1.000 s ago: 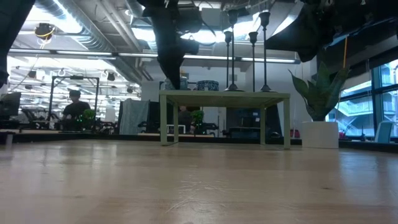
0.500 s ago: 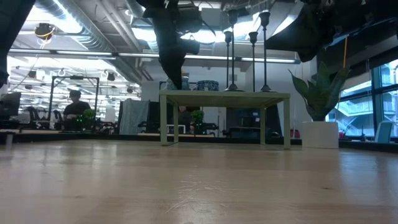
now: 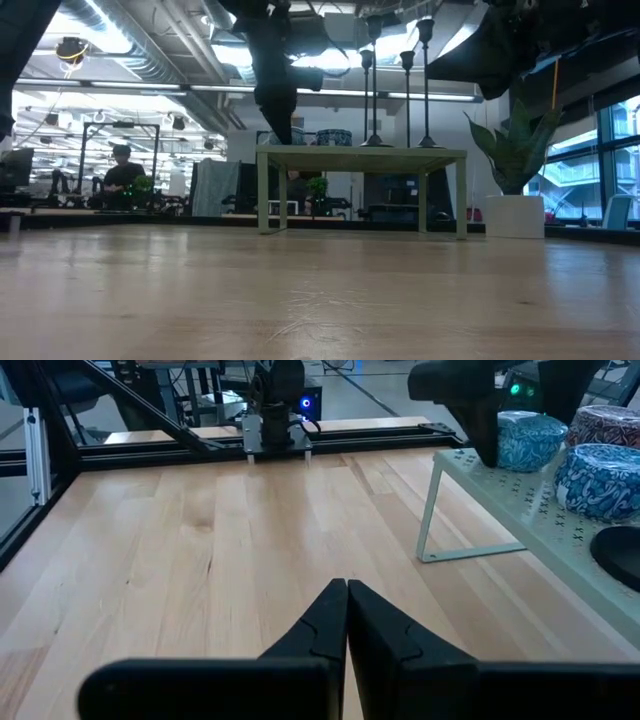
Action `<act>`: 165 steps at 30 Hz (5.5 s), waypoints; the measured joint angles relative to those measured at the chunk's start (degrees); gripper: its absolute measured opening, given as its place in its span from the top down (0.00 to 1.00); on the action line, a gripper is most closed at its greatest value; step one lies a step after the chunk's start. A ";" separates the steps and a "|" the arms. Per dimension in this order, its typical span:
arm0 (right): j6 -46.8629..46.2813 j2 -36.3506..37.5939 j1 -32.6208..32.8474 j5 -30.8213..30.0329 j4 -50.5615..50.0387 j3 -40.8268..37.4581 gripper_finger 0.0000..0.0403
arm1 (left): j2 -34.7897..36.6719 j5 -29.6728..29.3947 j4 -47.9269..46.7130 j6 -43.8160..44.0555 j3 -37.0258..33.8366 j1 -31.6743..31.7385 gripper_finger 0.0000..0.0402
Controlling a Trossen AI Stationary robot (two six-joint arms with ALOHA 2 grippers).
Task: Pick & Place candle stick holders
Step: Align the light blue scented candle with the red scented candle on the shelf, then return to Home Position
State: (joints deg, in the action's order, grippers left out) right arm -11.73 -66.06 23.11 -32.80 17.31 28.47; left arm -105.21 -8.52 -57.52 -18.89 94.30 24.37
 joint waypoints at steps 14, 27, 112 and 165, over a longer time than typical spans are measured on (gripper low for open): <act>0.15 0.00 0.00 -0.02 -0.06 0.00 0.96 | 3.89 -2.29 0.12 -0.66 0.00 -3.60 0.11; 0.00 0.00 0.02 -0.02 -0.06 0.00 0.96 | 18.30 -9.85 -13.70 9.47 -0.43 -10.65 0.25; 16.11 37.38 -12.20 35.85 -15.30 -8.69 0.96 | 72.61 -17.48 69.85 13.13 -73.46 -28.36 0.99; 15.76 66.01 -19.37 42.91 -21.41 -23.06 0.96 | 105.20 -6.05 69.69 5.65 -93.79 -28.34 0.99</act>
State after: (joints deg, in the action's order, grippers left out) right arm 4.03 -0.05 3.75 10.11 -4.10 5.41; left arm -0.01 -14.57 12.18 -13.23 0.51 -3.97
